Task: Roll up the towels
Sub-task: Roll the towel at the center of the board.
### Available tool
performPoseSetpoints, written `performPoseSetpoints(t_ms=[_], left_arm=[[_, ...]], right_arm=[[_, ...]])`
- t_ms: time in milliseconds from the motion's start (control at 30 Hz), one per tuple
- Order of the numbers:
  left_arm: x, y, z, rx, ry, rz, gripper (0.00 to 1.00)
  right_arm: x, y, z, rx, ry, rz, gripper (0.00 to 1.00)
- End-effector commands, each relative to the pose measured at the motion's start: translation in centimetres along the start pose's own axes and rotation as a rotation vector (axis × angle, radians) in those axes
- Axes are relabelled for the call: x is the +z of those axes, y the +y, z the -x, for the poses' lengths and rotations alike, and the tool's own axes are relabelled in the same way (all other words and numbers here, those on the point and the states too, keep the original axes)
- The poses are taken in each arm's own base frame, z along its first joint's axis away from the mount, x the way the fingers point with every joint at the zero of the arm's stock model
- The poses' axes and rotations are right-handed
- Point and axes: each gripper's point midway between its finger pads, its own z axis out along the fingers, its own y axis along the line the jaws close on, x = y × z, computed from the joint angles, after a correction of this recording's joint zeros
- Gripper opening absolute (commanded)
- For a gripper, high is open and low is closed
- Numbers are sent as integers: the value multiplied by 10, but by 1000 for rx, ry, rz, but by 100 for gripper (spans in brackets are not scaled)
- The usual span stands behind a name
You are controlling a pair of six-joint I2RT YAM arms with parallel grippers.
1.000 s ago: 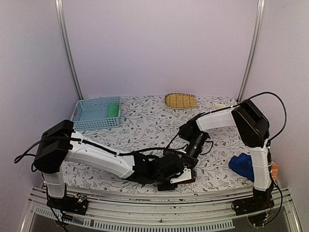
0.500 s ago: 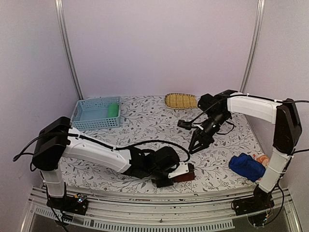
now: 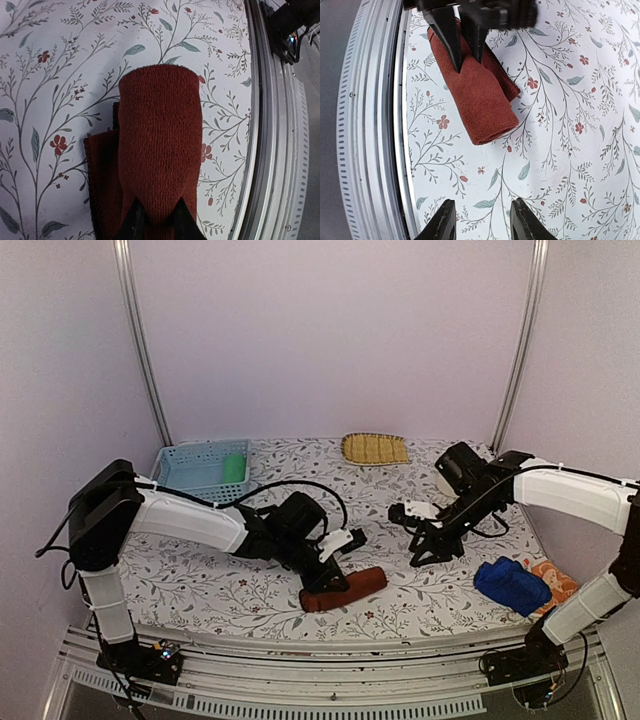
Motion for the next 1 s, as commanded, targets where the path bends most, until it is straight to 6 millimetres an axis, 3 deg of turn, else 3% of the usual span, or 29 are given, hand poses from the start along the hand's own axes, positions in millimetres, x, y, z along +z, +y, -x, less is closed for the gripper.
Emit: performPoseSetpoints(t_ms=[0, 200, 233, 533, 800, 967], left_arm=[[1, -4, -8, -156, -9, -190, 15], [-5, 0, -2, -232, -44, -275, 14], [5, 4, -13, -256, -17, -281, 14], [11, 8, -16, -281, -9, -310, 14], [11, 8, -18, -303, -6, -353, 14], [12, 11, -20, -325, -4, -371, 14]], right_arm=[[10, -3, 16, -152, -11, -103, 41], [35, 8, 25, -264, 1, -132, 45], [38, 10, 27, -278, -3, -133, 45], [69, 14, 42, -363, 5, -140, 46], [97, 18, 39, -411, 32, -128, 53], [115, 31, 28, -432, 55, -65, 53]])
